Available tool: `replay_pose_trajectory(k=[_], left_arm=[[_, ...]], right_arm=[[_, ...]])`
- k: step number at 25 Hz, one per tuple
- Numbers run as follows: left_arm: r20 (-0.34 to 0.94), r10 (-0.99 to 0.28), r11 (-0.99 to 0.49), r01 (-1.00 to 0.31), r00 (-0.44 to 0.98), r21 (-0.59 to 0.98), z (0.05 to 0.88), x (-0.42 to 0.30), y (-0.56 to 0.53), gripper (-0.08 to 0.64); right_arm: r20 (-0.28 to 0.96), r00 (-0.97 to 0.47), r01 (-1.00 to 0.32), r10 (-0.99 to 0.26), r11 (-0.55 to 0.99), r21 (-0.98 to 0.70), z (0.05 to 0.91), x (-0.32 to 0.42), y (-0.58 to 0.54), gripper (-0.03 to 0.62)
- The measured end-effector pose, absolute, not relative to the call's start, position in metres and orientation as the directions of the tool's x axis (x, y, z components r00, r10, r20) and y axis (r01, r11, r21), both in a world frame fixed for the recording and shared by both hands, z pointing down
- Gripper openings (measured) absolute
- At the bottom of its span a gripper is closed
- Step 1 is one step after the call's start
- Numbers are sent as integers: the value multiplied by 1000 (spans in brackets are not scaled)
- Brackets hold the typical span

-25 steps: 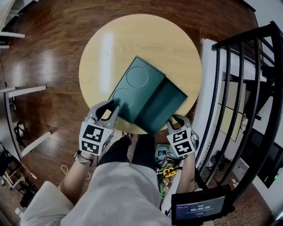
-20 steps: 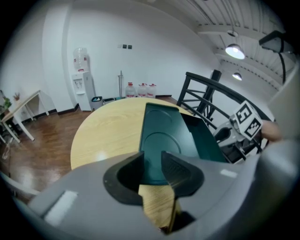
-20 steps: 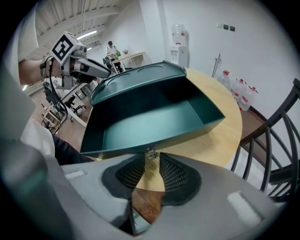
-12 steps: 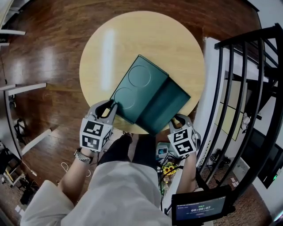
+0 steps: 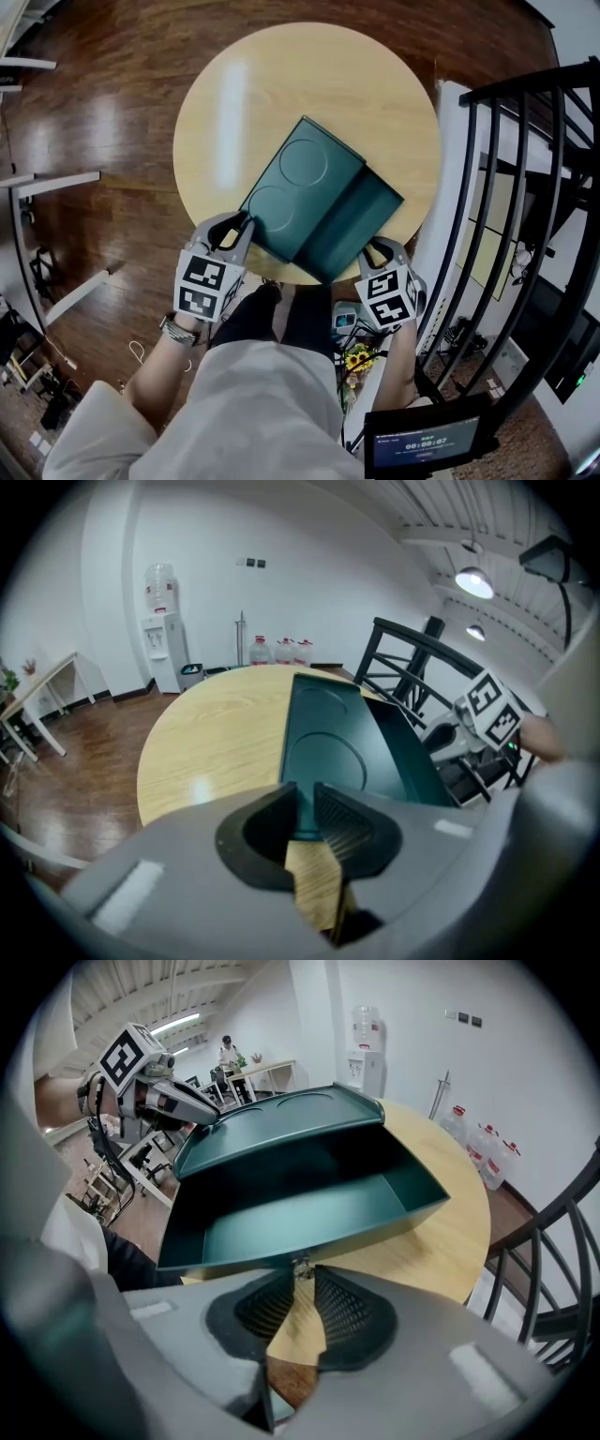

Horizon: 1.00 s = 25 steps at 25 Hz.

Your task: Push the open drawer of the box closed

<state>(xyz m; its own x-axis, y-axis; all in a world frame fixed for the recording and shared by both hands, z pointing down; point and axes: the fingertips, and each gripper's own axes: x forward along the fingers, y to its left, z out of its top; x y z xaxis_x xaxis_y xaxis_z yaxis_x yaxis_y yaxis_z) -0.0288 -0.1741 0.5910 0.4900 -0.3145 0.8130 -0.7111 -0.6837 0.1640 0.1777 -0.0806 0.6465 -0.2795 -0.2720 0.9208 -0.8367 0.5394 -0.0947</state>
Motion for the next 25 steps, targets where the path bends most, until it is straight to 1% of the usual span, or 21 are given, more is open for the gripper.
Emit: replay_pose_trajectory(k=[6,17,25], left_arm=[[822,-298,-715,-684,485,145,590,-27,-171,69],[821,-295,-714,-684,489,150,588,-29,-169,69],[818,-289,-712,-683,497,163,586,-29,-168,74]], right_arm=[[908,-298,-830,-294,549,-95,643,168,-94,72],[899,-321,-809,-296,580,-98,639,154,-108,72],[911,-300,-780,-283,622,-63,636,141,-118,72]])
